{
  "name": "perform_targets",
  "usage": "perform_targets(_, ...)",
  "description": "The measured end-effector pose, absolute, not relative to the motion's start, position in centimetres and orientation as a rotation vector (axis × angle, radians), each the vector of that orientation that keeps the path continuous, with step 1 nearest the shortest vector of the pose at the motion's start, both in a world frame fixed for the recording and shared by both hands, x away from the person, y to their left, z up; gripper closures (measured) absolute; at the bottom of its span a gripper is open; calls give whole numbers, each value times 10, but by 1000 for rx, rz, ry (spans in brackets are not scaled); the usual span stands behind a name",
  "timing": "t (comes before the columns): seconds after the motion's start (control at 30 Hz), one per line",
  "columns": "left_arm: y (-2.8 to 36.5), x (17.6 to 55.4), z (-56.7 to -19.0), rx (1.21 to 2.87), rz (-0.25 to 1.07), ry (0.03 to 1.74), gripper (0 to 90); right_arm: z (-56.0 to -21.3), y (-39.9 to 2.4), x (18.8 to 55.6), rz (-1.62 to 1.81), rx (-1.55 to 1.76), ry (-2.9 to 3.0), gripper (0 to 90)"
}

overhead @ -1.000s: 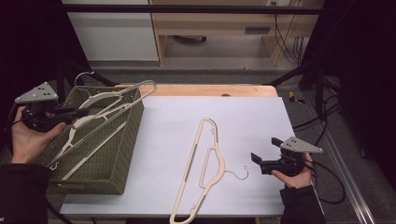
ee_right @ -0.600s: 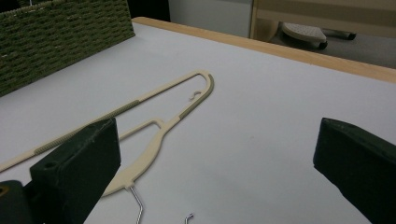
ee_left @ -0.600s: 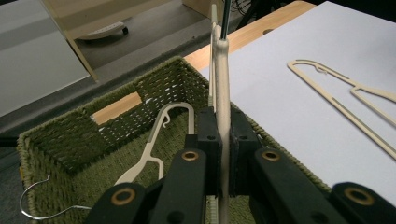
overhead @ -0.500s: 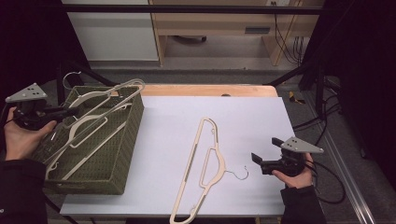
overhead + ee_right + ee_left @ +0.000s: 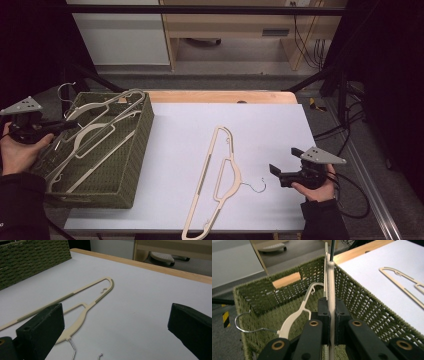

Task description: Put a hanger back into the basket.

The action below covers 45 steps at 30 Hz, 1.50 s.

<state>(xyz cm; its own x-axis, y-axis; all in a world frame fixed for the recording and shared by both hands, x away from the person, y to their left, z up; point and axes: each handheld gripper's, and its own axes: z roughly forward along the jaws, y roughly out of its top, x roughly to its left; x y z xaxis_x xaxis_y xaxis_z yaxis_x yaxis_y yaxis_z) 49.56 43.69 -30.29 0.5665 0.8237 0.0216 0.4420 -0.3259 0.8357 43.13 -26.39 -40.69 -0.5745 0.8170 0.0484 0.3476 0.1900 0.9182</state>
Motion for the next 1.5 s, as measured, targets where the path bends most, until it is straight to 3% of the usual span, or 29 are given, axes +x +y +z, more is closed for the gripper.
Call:
perform_targets(0.87, 429, 506, -362, 1993, 427, 1112, 856, -408, -262, 431, 1362, 1087, 2023, 14)
perform_targets(1.2, 434, 514, -376, 2002, 446, 1270, 838, -408, -263, 431, 1363, 1089, 2021, 13)
perform_targets(1.33, 434, 516, -377, 2005, 521, 1353, 797, -408, -262, 432, 1358, 1086, 2025, 13)
perform_targets(1.5, 438, 517, -378, 2022, 561, 1441, 645, -408, -262, 431, 1361, 1085, 2027, 13)
